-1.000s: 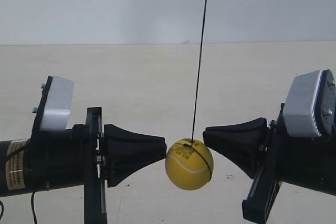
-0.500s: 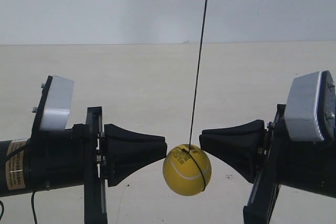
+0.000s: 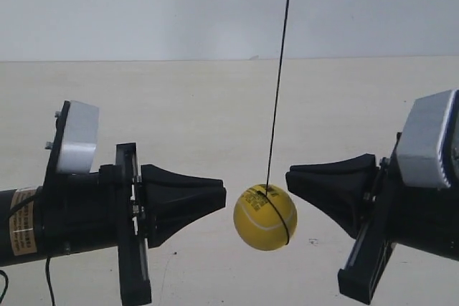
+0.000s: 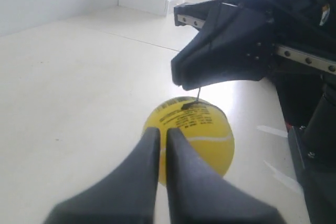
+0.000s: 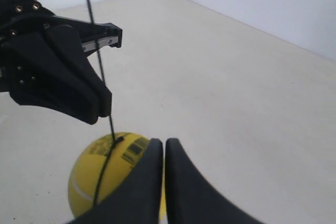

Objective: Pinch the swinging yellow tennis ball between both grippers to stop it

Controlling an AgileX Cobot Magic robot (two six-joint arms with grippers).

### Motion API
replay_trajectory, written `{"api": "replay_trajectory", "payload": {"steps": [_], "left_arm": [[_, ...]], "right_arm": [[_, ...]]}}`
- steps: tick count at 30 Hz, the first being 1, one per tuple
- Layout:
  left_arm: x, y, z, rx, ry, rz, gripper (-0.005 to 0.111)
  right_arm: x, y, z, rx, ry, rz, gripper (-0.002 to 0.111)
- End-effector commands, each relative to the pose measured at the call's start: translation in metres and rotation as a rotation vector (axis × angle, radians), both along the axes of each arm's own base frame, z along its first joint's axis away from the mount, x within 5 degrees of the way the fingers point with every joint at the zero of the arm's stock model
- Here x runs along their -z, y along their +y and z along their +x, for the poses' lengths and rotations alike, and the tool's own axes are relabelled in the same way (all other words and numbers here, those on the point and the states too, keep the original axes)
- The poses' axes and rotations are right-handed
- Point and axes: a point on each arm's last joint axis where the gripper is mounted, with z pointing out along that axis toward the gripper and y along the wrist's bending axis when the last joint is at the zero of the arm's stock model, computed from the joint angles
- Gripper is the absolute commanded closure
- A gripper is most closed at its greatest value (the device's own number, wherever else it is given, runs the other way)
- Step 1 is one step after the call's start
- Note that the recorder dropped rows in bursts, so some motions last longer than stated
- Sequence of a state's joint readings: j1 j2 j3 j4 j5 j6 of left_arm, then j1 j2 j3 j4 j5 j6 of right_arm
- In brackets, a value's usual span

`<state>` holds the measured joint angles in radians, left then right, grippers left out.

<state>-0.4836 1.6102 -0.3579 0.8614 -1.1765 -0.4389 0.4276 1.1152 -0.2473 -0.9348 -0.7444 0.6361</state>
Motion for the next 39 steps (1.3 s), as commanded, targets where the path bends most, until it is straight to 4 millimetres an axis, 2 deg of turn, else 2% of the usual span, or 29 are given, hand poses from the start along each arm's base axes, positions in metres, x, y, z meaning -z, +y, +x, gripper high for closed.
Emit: {"api": "replay_trajectory", "payload": {"steps": [1, 6, 12, 17, 22, 29, 39], "left_arm": [[-0.002, 0.001, 0.007, -0.072, -0.008, -0.019, 0.102], [-0.003, 0.006, 0.018, -0.215, 0.030, -0.044, 0.102], [-0.002, 0.015, 0.026, -0.355, 0.066, 0.010, 0.102], [-0.020, 0.023, 0.025, -0.432, 0.045, 0.003, 0.102], [-0.039, 0.042, 0.023, -0.617, 0.073, 0.058, 0.102], [-0.068, 0.073, 0.001, -0.798, 0.097, 0.117, 0.102], [-0.104, 0.097, -0.047, -0.788, 0.046, 0.039, 0.102]], "right_arm": [[-0.012, -0.007, -0.004, 0.059, -0.047, -0.007, 0.108], [-0.022, -0.019, -0.007, 0.169, -0.075, -0.021, 0.108], [-0.030, -0.032, -0.014, 0.281, -0.084, 0.002, 0.108], [-0.034, -0.039, -0.026, 0.303, -0.131, 0.051, 0.108], [-0.039, -0.045, -0.035, 0.323, -0.173, 0.084, 0.108], [-0.040, -0.049, -0.040, 0.342, -0.186, 0.103, 0.108], [-0.038, -0.051, -0.039, 0.366, -0.164, 0.083, 0.108]]}}
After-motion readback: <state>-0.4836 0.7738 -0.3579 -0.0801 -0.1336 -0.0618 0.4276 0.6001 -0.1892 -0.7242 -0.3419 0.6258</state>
